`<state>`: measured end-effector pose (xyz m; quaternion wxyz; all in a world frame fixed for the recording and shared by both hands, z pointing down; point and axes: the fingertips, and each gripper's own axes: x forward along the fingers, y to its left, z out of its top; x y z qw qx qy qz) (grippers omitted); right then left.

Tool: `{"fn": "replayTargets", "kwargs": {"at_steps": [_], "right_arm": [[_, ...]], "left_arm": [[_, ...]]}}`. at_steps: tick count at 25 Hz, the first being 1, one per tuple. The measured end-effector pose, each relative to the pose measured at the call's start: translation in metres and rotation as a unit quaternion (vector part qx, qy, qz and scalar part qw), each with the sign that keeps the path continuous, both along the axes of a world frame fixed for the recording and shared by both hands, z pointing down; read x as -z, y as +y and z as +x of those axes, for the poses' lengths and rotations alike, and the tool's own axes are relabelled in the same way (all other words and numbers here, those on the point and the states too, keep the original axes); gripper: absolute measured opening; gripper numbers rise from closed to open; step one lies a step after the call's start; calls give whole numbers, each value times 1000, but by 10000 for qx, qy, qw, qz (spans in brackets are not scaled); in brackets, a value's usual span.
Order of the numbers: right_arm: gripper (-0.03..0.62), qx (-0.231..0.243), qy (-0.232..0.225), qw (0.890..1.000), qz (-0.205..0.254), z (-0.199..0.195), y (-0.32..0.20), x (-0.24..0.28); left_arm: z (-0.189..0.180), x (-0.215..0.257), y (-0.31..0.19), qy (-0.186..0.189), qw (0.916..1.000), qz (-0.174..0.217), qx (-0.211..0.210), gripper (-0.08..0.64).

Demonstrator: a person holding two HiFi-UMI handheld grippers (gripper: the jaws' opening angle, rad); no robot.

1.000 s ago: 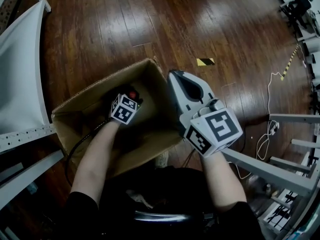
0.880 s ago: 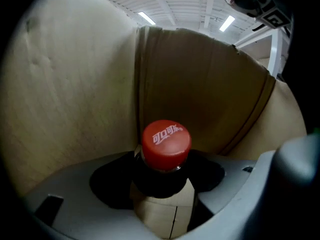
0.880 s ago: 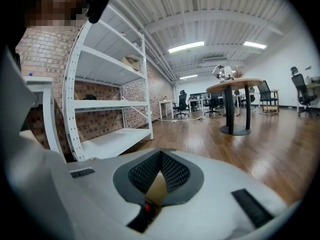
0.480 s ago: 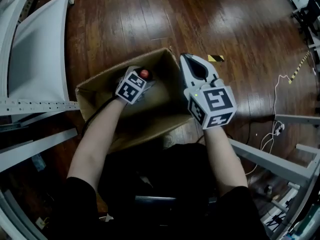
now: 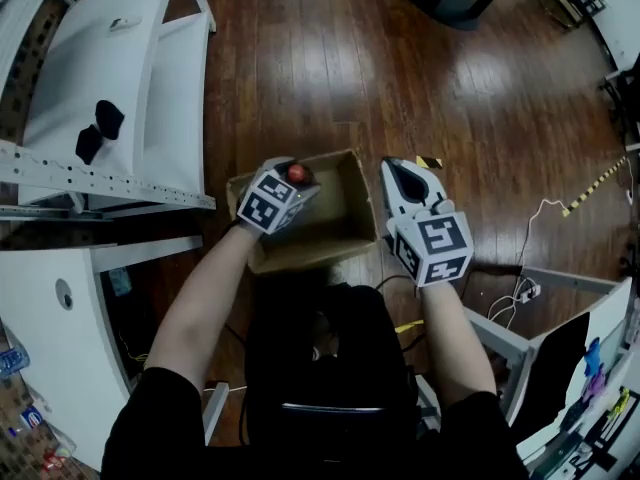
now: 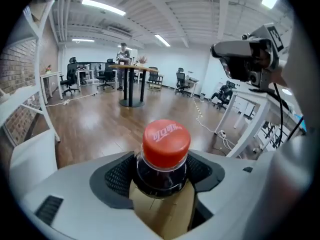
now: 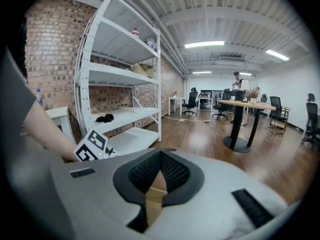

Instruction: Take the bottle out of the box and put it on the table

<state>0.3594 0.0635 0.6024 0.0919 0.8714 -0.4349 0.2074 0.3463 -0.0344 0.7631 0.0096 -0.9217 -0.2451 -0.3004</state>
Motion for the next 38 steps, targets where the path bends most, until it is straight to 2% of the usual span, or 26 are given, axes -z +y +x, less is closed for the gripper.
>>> {"fn": "replayTargets", "kwargs": {"at_steps": [3,6,9,12,14,16,18,22,28,31,33,36,38], "right_arm": [[0,250,-98,9996,-85,-17,-7,67],[0,497,-282,9983,-124,-41,-17,130],[0,1121,-363,9930,44,-66,-47,187],[0,2079,-100,9778,250,-82,-105,235],[0,2536,-49,9667,331,-96,-136,254],[0,2934,-8,9554,328,-115,-158,265],[0,3339,49,9420,328,-136,-177,273],[0,4277,151,9028,426,-186,-230,291],[0,5601,419,8265,379,-302,-285,303],[0,6108,756,7874,332,-370,-300,314],[0,6345,819,7679,313,-415,-308,319],[0,6674,868,7386,386,-490,-321,329],[0,6926,888,7140,510,-549,-326,339]], "left_arm": [[-14,95,-11,97,9995,-87,287,311],[-45,187,-17,126,9983,-127,553,311],[-87,268,-30,173,9958,-151,883,311],[-121,331,-68,386,9897,8,1377,311],[-142,359,-93,504,9842,180,1686,311],[-161,379,-116,598,9765,279,2052,311],[-183,394,-138,680,9653,322,2501,311],[-243,420,-183,818,9322,508,3489,311],[-373,434,-220,784,8730,692,4764,311],[-455,447,-234,904,8350,723,5380,311],[-513,452,-235,912,8105,775,5733,311],[-602,453,-235,757,7745,902,6215,311],[-660,453,-233,642,7526,954,6484,311]]}}
